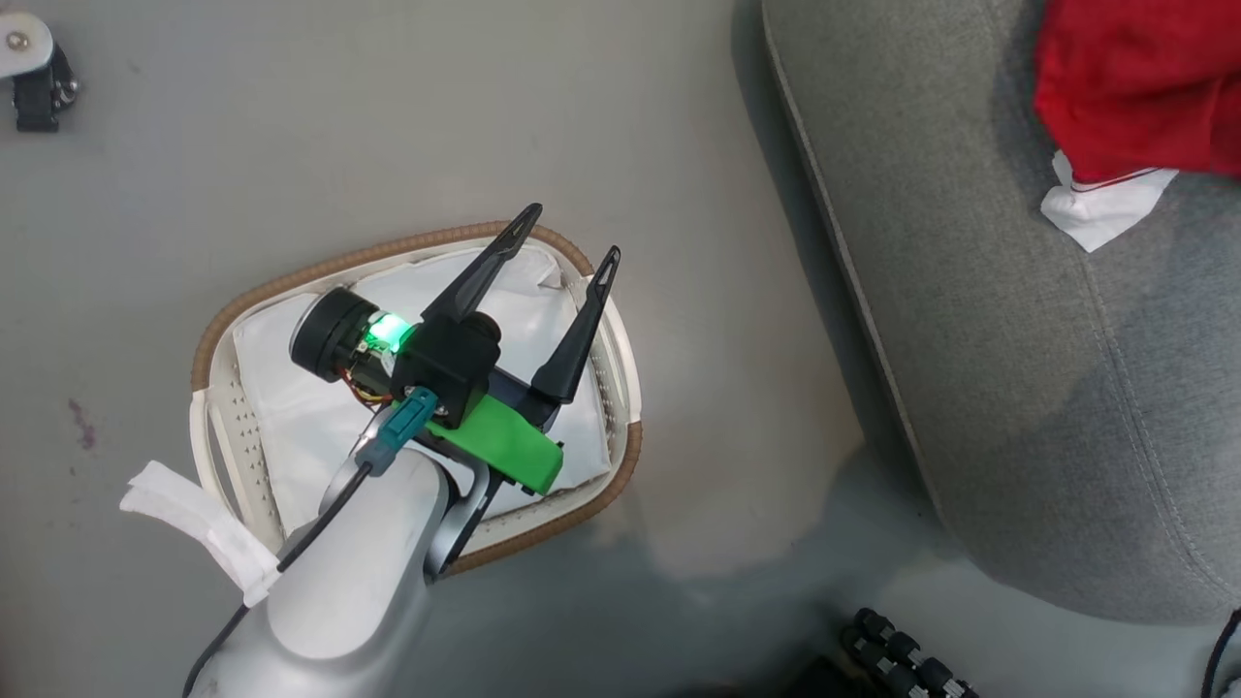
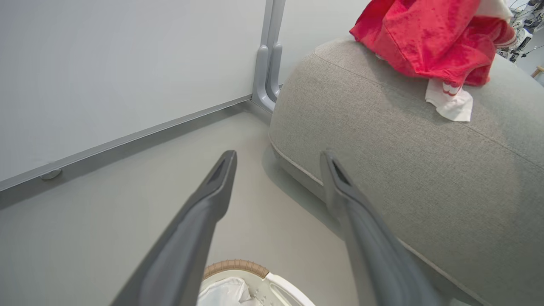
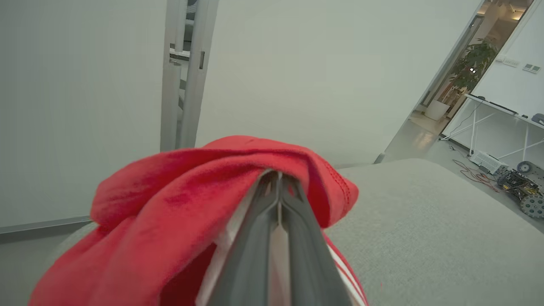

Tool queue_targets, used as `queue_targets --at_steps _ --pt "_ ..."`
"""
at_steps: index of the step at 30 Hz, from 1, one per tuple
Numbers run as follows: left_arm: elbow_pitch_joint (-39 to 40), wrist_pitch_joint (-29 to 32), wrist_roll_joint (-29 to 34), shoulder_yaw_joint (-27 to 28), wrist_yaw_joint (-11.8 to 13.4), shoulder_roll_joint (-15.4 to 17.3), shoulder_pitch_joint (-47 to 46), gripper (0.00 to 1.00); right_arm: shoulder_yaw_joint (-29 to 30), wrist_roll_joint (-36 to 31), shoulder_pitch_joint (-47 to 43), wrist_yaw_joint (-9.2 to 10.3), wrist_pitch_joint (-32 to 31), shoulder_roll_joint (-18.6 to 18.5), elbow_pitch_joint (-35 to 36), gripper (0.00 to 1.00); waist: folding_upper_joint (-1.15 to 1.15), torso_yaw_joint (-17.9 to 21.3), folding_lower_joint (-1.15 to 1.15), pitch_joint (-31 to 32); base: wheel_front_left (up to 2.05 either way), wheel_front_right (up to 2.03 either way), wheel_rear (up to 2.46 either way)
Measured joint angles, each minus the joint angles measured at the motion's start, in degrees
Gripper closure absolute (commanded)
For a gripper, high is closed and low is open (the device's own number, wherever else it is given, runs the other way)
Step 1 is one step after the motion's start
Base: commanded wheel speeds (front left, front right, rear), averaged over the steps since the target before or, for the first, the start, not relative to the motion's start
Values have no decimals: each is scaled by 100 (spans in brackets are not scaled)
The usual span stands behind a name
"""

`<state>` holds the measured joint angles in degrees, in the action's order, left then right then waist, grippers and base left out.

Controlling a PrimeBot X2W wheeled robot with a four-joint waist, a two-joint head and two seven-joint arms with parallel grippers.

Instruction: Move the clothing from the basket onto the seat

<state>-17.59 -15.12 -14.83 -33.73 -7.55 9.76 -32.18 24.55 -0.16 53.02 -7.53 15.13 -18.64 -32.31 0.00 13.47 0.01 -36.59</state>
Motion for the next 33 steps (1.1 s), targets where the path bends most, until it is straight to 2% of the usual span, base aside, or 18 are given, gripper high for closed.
queue_targets --at_steps 4,9,10,12,13,27,33 --pt "-3 0 27 36 0 66 14 0 286 -82 -299 0 0 290 -164 100 0 -40 0 -218 0 0 0" --pt "-7 0 34 102 0 154 40 0 458 -207 -411 0 0 471 -236 100 0 7 0 -286 0 0 0" --pt "-8 0 35 112 0 159 48 0 481 -225 -419 0 0 483 -230 89 0 21 0 -279 0 0 0" --pt "-11 0 45 120 0 159 57 0 517 -253 -425 0 0 521 -221 52 0 47 0 -250 0 0 0" --pt "-12 0 51 131 0 159 64 0 519 -271 -431 0 0 544 -205 0 0 59 0 -232 0 0 0" --pt "-64 0 -22 281 0 -16 310 0 443 -374 -1249 0 1 673 326 0 0 97 -1 308 0 0 0" --pt "-44 0 -159 505 0 -223 532 0 162 -370 -1555 0 0 526 341 0 0 15 -1 745 0 0 0"
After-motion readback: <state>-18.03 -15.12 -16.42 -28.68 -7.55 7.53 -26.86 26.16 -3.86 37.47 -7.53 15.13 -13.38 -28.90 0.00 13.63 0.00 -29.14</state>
